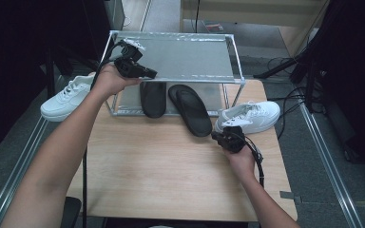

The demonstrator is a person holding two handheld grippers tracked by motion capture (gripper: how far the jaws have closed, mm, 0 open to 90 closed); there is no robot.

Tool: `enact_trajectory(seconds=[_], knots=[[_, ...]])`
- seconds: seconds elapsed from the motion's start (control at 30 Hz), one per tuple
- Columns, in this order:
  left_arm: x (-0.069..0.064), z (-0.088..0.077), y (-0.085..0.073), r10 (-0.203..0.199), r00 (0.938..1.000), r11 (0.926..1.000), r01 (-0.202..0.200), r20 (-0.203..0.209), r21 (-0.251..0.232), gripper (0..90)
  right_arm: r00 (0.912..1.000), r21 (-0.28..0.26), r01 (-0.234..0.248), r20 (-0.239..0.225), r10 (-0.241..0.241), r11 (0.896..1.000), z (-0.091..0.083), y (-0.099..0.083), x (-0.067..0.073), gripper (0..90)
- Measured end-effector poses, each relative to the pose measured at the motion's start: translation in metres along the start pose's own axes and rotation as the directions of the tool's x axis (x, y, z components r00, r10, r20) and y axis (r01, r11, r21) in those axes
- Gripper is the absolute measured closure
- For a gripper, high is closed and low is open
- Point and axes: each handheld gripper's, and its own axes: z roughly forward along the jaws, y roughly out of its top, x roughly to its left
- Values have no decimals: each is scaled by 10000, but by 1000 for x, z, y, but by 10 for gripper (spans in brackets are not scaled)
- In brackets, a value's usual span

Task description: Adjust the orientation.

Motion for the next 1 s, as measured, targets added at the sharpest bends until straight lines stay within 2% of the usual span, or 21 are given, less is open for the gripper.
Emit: enact_trajectory(seconds=[0.17,0.4,1.0], knots=[[0,0,0,-3,10000,10000,3,-13,-1,899,9999,-67,-144,16,144,9999,2,3,3,900],[0,0,0,-16,10000,10000,16,-14,23,899,9998,6,162,93,-162,9999,10,8,13,900],[0,0,0,10,10000,10000,-10,2,-7,899,9997,181,188,122,-190,9997,41,33,26,900]])
